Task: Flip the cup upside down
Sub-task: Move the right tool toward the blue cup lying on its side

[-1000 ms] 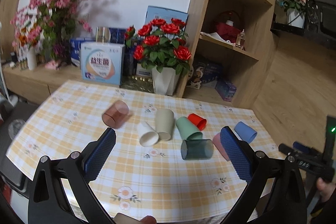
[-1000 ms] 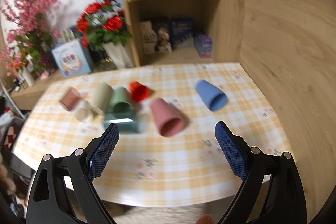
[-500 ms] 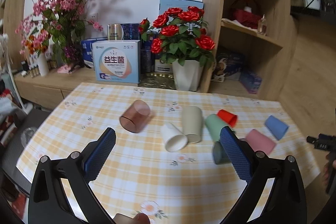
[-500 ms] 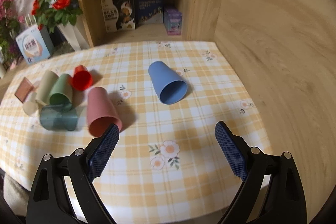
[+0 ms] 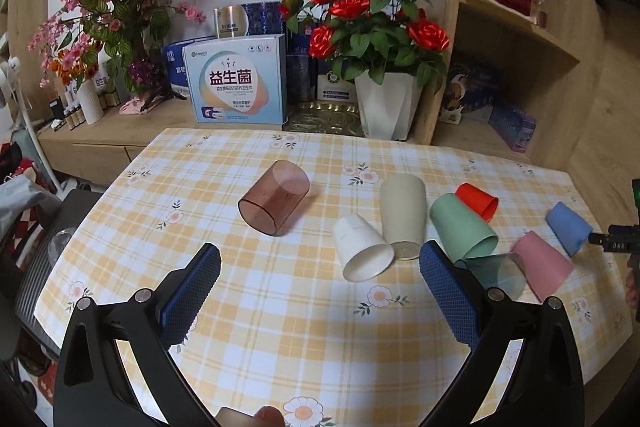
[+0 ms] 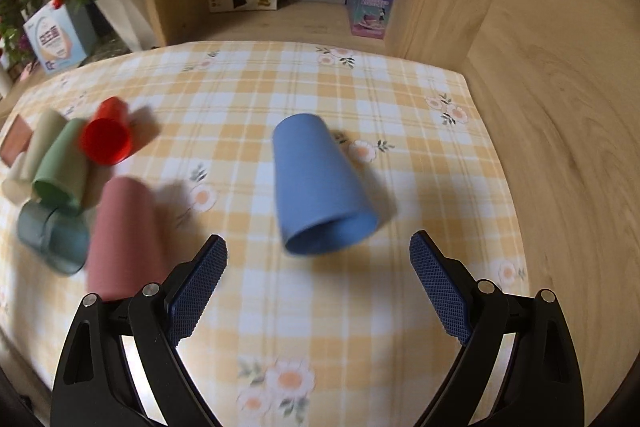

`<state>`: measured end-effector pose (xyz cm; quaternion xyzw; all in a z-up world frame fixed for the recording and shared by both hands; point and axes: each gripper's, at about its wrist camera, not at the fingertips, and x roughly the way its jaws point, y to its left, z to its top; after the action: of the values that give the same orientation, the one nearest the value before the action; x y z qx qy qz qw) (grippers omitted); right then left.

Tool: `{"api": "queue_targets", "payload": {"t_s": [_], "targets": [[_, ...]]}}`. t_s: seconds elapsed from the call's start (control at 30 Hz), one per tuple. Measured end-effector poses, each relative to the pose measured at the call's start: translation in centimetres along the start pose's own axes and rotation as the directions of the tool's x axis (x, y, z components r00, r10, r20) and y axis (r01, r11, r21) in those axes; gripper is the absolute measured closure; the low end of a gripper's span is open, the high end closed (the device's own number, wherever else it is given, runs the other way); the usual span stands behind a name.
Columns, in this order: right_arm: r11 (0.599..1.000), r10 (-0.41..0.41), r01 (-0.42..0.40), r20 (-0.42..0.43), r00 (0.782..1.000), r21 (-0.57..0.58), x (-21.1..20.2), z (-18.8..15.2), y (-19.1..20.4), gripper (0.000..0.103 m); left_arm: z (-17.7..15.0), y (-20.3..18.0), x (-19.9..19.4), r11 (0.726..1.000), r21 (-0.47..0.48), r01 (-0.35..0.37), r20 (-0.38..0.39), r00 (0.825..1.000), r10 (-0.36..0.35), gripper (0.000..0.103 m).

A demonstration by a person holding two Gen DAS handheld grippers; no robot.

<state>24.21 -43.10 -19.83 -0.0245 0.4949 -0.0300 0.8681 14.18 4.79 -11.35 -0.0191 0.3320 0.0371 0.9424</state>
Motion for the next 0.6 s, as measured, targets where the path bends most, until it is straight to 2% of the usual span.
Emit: {"api": "queue_targets", "payload": {"t_s": [0.23,0.3,0.6], "targets": [[0.999,0.029,-0.031,-0.078,0.997,-0.020,4.1,3.7,-0.4,0.014,0.2,-0.6,2.2,1.000,-0.016,0.009,-0.019,1.000,-0.009,0.006],[0.999,0.016,-0.019,-0.102,0.995,-0.032,5.2,4.3,-0.3,0.014,0.1,-0.7,2.7,1.000,-0.018,0.012,-0.028,1.000,-0.012,0.006],[1.000,0.028,-0.029,-0.118,0.993,-0.011,7.7,5.0,-0.5,0.014,-0.4,-0.8,4.5,0.999,-0.030,0.039,-0.068,0.997,-0.041,0.006]]}}
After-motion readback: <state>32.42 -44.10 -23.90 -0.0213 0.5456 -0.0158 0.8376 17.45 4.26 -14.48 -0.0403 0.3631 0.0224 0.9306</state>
